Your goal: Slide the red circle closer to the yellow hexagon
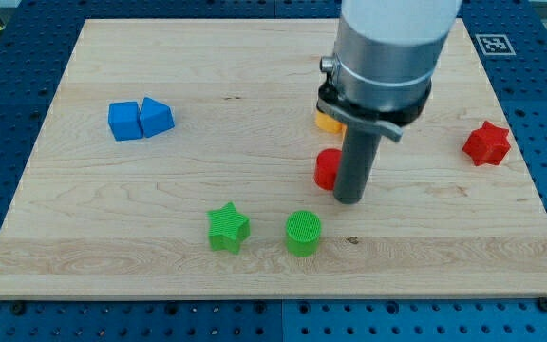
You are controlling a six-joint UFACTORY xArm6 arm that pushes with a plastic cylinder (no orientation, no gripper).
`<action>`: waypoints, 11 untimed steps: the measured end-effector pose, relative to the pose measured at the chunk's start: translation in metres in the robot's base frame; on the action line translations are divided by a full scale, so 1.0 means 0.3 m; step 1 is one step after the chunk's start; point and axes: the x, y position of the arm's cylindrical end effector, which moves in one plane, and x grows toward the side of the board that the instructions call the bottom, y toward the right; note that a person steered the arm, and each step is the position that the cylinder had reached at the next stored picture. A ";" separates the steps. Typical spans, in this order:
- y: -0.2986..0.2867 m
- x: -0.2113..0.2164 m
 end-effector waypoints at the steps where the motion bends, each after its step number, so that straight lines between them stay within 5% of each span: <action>1: 0.000 -0.097; 6: -0.347 -0.110; 11: 0.020 -0.168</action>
